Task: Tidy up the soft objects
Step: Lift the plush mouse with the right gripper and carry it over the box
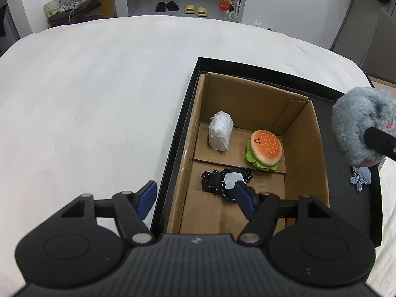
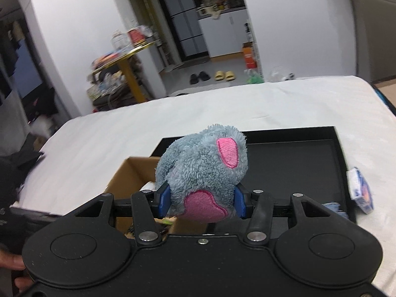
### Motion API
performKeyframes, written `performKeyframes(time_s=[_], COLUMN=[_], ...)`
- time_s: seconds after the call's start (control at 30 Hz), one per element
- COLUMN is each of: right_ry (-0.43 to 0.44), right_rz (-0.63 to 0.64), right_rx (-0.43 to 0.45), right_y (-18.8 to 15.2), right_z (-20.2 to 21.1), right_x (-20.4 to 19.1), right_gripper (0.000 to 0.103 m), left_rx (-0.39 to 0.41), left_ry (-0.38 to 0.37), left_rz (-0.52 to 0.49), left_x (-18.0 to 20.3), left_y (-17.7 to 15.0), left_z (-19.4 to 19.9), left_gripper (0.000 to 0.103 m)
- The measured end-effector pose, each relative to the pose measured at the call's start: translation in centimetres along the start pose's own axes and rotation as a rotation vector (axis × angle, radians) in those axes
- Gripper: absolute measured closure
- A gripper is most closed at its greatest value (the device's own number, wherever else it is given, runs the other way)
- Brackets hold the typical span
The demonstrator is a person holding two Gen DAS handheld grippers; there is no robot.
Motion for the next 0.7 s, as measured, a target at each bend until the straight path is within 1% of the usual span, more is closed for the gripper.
performKeyframes(time_s=[0.07, 0.13, 0.2, 0.27, 0.37, 0.57, 0.7], right_ry=[0.023, 0.050, 0.073, 0.093, 0.123, 0.180, 0.208], right_rz=[0.013, 0.025, 0.039, 0.049, 0.069, 0.119, 0.149], right_rx=[-0.010, -0.026, -0.041, -0.060, -0.089, -0.151, -0.198], right_y=[-0.1, -0.2, -0.3, -0.5, -0.8, -1.5, -2.2], right_z=[-0.1, -0.3, -0.5, -0.7, -1.0, -1.5, -1.8], right_x=[-0.9, -1.7, -2.5, -3.2, -4.4, -6.4, -7.6], right_gripper=[0.055, 0.054, 0.054, 0.054, 0.054, 0.054, 0.054], left_rx=[-0.001, 0.000, 0.002, 0.000, -0.011, -0.022, -0.030], left_ry=[-0.006, -0.013, -0.019, -0.030, -0.054, -0.073, -0.092], left_rz=[0.002, 0.005, 0.005, 0.008, 0.017, 0.043, 0.065], left_x=[-0.2, -0.5, -0.7, -0.8, -1.2, -2.3, -2.8], left_y=[0.0, -0.1, 0.0, -0.1, -0.3, -0.5, -0.5], left_z=[0.0, -0.1, -0.1, -0.2, -0.4, -0.9, -1.2], left_gripper=[0.038, 0.042, 0.049, 0.063, 0.074, 0.087, 0.090])
Point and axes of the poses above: each gripper's, at about its wrist camera, not at the fingertips, and z roughly against the way its jaws point, x to its right, y to its top, the point moved 3 cm from there along -z, roughly the way its jaws point, and after that the axes turned 14 degrees about x, right-handed, at the moved point
